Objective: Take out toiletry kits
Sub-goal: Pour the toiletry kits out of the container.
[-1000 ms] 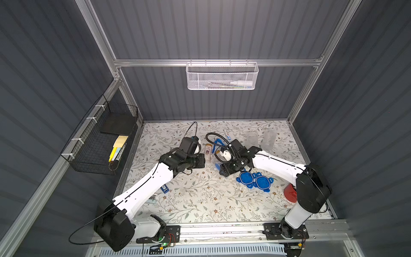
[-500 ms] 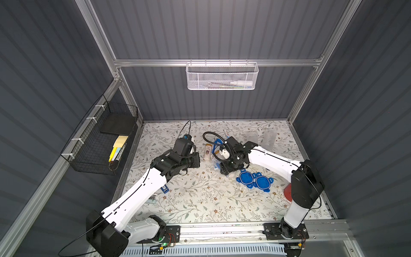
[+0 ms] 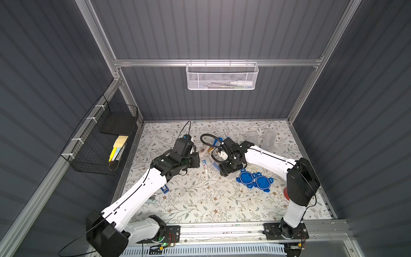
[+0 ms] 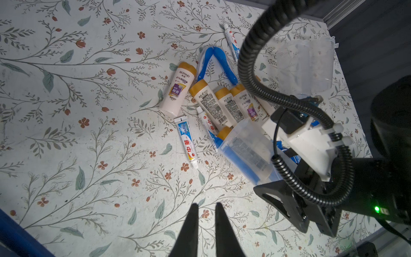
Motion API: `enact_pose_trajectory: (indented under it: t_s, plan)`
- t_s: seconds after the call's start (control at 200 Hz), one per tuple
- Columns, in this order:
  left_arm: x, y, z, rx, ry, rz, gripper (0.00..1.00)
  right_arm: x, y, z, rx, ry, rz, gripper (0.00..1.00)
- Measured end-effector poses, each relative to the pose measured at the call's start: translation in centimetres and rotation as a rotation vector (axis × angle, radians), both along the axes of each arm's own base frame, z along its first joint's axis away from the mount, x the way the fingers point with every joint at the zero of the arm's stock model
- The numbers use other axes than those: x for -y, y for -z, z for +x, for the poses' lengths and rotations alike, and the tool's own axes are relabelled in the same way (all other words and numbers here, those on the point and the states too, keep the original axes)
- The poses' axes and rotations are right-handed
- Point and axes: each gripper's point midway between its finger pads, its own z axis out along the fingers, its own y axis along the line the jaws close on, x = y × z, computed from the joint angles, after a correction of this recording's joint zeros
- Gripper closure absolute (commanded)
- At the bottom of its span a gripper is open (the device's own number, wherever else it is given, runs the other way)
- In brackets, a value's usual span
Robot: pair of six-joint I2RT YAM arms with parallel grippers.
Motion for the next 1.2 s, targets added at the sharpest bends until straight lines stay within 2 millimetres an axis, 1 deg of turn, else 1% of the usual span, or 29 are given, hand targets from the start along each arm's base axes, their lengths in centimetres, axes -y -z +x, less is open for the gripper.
enact_pose_trajectory:
  t_s: [0.885,1.201]
  plan:
    - [0.0,0.1,0.0,-0.004,-0.002,0.000,0.83,-0.3,-0.2,-0.1,-0.002,-0.009,0.010,0.67]
    - [0.0,0.2,-0.1,-0.006,-0.002,0.002,0.83,-1.0,-1.2,0.6,0.017,-0.011,0.040,0.67]
